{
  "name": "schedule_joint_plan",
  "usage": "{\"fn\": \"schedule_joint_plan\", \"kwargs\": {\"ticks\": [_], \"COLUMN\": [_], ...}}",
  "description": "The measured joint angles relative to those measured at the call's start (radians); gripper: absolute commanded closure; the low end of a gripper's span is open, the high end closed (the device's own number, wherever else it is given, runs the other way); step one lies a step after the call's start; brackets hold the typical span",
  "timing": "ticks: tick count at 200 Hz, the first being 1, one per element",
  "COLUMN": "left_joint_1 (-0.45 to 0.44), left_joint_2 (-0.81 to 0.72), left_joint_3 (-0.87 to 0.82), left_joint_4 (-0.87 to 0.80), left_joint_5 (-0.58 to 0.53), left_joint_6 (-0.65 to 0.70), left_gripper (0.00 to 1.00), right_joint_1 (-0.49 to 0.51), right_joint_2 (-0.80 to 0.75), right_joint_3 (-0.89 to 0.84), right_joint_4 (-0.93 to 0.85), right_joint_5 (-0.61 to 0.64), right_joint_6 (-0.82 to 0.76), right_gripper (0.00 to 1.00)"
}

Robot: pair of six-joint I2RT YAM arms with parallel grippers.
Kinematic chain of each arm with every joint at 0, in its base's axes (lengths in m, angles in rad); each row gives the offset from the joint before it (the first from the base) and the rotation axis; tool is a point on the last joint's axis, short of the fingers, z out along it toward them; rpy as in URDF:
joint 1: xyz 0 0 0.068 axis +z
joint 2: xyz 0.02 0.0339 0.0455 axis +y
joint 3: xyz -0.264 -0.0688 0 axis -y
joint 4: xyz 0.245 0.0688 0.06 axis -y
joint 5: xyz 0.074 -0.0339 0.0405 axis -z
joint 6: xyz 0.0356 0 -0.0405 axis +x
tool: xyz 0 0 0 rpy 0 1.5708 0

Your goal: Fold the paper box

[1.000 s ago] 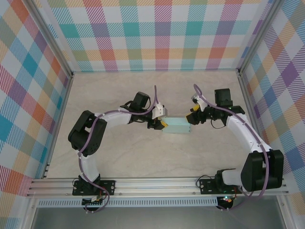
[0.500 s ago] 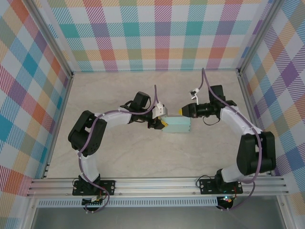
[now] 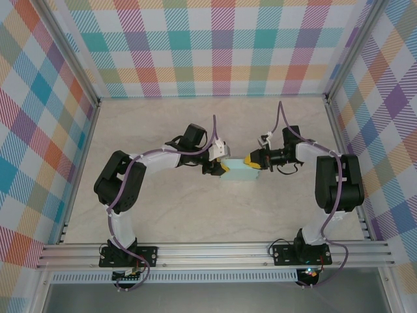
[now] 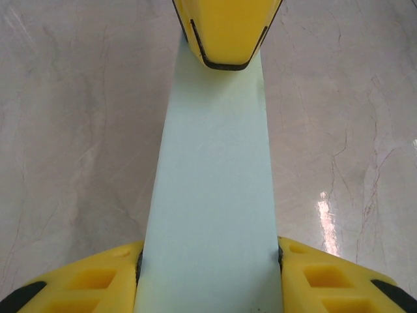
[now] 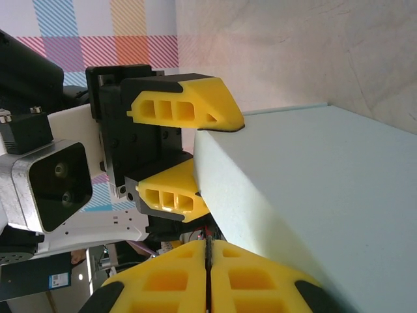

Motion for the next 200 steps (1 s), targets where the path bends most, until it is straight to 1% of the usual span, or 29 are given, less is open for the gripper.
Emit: {"fn": "schedule_joint_plan", "kwargs": {"ticks": [45, 66, 79, 101, 121, 139, 169, 194, 200], "left_joint_1": [0.0, 0.0, 0.0, 0.0, 0.0, 0.0, 0.0, -0.001, -0.002], "left_joint_2": [0.01, 0.011, 0.011, 0.011, 0.012, 0.012, 0.011, 0.005, 0.003], "left_joint_3": [0.016, 0.018, 0.018, 0.02, 0.023, 0.023, 0.023, 0.022, 0.022], "left_joint_4": [-0.016, -0.018, -0.018, -0.023, -0.034, -0.034, -0.033, -0.034, -0.037], "left_joint_5": [0.001, 0.002, 0.003, 0.004, 0.003, 0.002, -0.001, -0.014, -0.02], "left_joint_6": [0.011, 0.013, 0.016, 0.021, 0.025, 0.026, 0.03, 0.03, 0.03], "left_gripper": [0.57, 0.57, 0.57, 0.57, 0.57, 0.57, 0.57, 0.57, 0.57], "right_joint_1": [-0.01, 0.0, 0.003, 0.003, 0.002, -0.01, -0.042, -0.045, -0.045], "right_joint_2": [-0.023, -0.041, -0.052, -0.048, -0.035, -0.025, -0.01, -0.026, -0.041], "right_joint_3": [-0.054, -0.056, -0.057, -0.037, 0.009, 0.014, -0.009, -0.012, -0.012], "right_joint_4": [0.096, 0.104, 0.11, 0.074, 0.019, 0.012, 0.017, 0.015, 0.01], "right_joint_5": [-0.015, -0.001, 0.0, -0.011, 0.013, 0.028, -0.015, 0.004, 0.03], "right_joint_6": [0.005, 0.0, -0.002, -0.012, -0.04, -0.055, -0.055, -0.052, -0.05], "right_gripper": [0.92, 0.87, 0.87, 0.87, 0.88, 0.88, 0.89, 0.86, 0.82]}}
